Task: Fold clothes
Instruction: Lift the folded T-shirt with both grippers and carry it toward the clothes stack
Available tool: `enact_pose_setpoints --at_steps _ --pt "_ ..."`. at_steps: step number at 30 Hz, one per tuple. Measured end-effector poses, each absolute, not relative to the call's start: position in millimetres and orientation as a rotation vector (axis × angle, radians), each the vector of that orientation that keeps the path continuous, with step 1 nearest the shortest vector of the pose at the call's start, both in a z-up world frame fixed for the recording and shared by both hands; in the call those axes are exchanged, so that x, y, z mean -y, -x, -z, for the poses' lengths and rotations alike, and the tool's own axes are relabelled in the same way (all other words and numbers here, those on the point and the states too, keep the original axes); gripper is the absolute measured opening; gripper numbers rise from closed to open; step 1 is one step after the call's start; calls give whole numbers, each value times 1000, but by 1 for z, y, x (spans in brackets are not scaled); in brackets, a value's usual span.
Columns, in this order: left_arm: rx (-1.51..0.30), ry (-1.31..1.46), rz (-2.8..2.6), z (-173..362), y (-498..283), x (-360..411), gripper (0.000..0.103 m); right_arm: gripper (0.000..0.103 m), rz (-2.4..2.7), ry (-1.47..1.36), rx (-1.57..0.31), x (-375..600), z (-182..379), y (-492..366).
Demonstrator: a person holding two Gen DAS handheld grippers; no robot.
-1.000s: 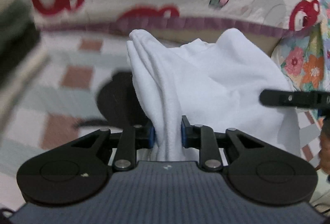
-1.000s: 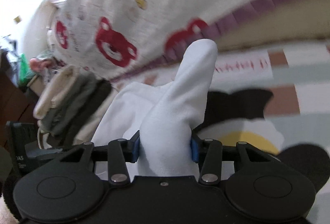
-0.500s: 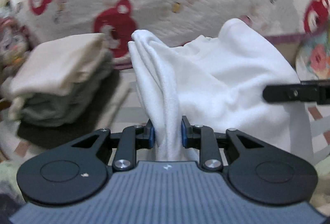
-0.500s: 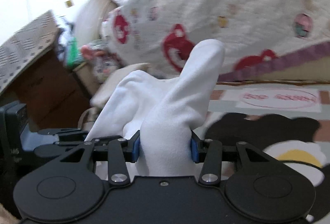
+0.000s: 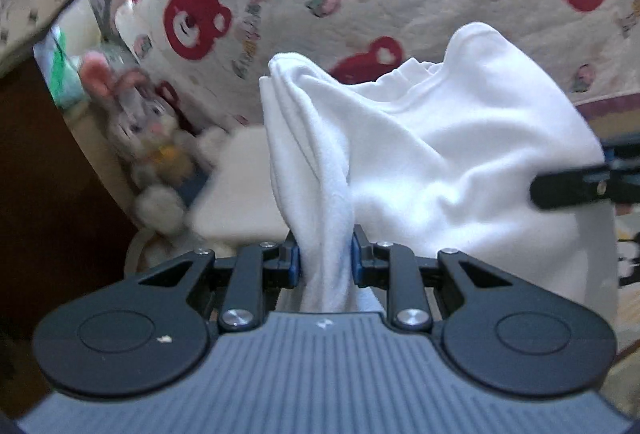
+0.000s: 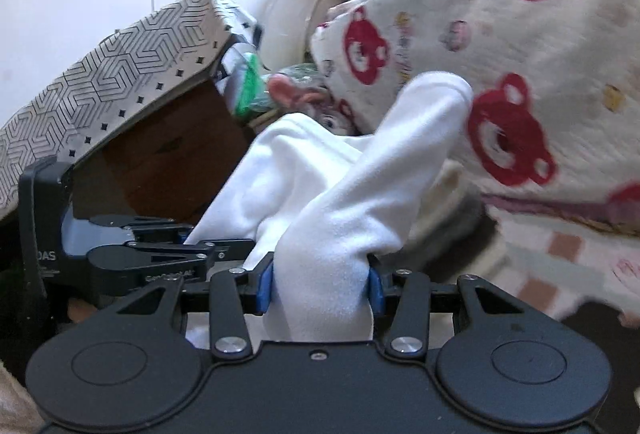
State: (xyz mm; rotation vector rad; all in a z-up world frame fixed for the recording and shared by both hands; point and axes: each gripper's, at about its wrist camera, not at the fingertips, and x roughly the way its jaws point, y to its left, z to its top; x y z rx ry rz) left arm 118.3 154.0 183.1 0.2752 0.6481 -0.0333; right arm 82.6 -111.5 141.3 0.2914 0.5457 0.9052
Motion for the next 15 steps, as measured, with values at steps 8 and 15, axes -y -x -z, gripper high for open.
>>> enact_pose_setpoints --at_steps 8,15 --pt "-718 -311 -37 -192 -221 -198 22 49 -978 -511 -575 54 -175 -222" --pt "-808 -298 -64 -145 -322 -222 24 49 -915 -661 -628 30 -96 -301"
